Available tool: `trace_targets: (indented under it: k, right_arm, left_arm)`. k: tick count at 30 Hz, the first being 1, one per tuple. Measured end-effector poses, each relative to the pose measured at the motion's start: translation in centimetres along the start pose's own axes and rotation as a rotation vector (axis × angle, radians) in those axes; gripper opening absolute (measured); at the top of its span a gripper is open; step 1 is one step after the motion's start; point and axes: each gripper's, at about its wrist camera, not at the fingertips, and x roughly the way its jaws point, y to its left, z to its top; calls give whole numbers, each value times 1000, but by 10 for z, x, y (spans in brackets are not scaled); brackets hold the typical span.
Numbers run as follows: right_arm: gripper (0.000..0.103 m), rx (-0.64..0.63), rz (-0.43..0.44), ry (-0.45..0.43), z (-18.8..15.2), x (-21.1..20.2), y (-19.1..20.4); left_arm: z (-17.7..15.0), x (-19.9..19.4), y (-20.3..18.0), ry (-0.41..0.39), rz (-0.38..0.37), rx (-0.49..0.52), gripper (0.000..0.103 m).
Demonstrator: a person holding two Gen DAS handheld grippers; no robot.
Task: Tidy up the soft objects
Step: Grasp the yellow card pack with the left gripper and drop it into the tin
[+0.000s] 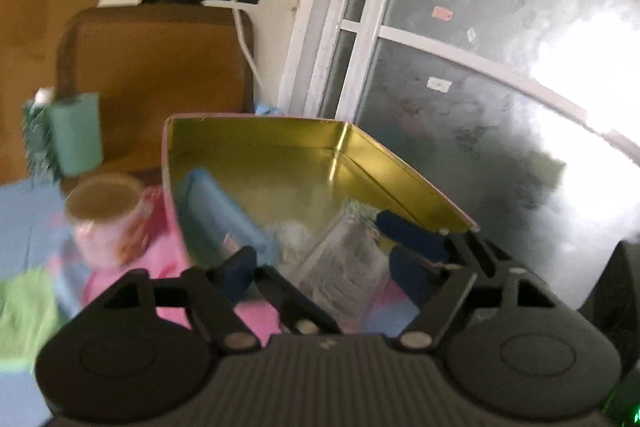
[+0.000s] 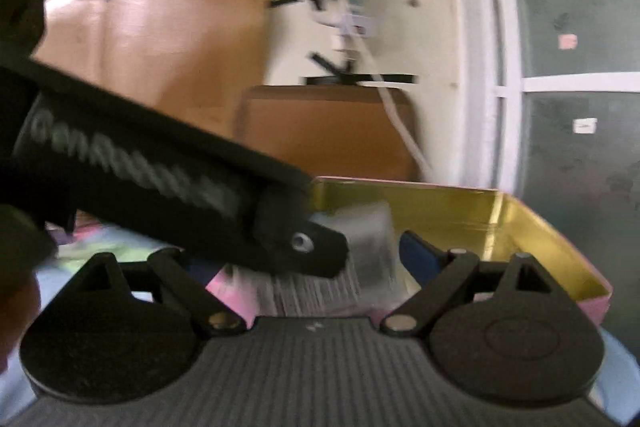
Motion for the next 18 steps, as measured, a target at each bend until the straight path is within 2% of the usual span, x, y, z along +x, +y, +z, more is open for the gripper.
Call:
trace_targets:
  k: [3, 5, 6, 8, 10, 13, 15, 16, 18]
  right_arm:
    - [96, -31, -116, 17, 0, 30, -12]
    - [96, -8, -147, 58, -1, 36, -21]
    - [96, 19, -142, 43, -3, 28, -26]
    - [97, 68, -116, 11, -8, 11, -31]
    - [97, 114, -102, -47, -16, -12, -30]
    - [97, 177, -29, -96, -28, -39, -15]
    - [94, 169, 32, -92, -30, -43, 5]
    - [91, 153, 73, -76, -28, -39, 15]
    - [71, 111, 182, -15, -24, -31, 37]
  left_arm:
    - [4, 22, 2, 12, 73, -27, 79]
    - [0, 14, 14, 11, 43, -88, 79]
    - [-3, 3, 21, -2, 23, -106, 79]
    - [-14, -24, 37, -43, -5, -133, 87]
    - [-30, -54, 58, -83, 38, -151, 88]
    - [-62, -94, 88, -100, 106, -164, 88]
    - [-86, -117, 109, -87, 187, -175, 88]
    - [-99, -128, 120, -76, 233, -183, 88]
    - [-116, -146, 142, -60, 297, -205, 87]
